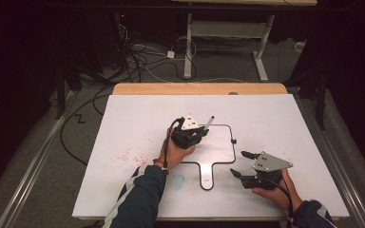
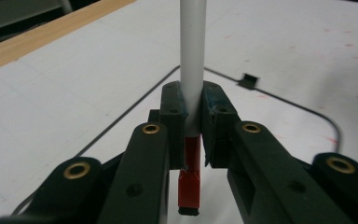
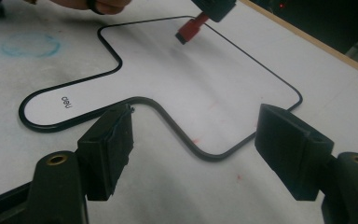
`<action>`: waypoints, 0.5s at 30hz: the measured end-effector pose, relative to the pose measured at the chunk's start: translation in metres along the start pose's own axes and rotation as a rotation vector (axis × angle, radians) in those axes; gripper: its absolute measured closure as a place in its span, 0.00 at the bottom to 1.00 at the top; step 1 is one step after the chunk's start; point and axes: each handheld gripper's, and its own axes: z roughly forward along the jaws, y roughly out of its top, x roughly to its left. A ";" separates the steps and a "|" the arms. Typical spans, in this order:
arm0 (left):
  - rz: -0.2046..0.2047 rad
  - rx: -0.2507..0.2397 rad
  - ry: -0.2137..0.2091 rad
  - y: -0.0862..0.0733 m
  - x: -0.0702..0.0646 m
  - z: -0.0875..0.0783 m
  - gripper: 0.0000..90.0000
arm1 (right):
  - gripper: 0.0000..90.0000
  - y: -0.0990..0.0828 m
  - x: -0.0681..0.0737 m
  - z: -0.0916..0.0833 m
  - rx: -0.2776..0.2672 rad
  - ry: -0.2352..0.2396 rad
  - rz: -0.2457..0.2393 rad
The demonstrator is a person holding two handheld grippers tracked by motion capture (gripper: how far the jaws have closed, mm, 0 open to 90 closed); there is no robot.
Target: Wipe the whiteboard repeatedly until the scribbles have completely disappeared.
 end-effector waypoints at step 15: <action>0.064 -0.012 -0.061 -0.022 -0.033 -0.044 0.88 | 0.34 0.004 -0.008 -0.002 -0.030 -0.016 0.062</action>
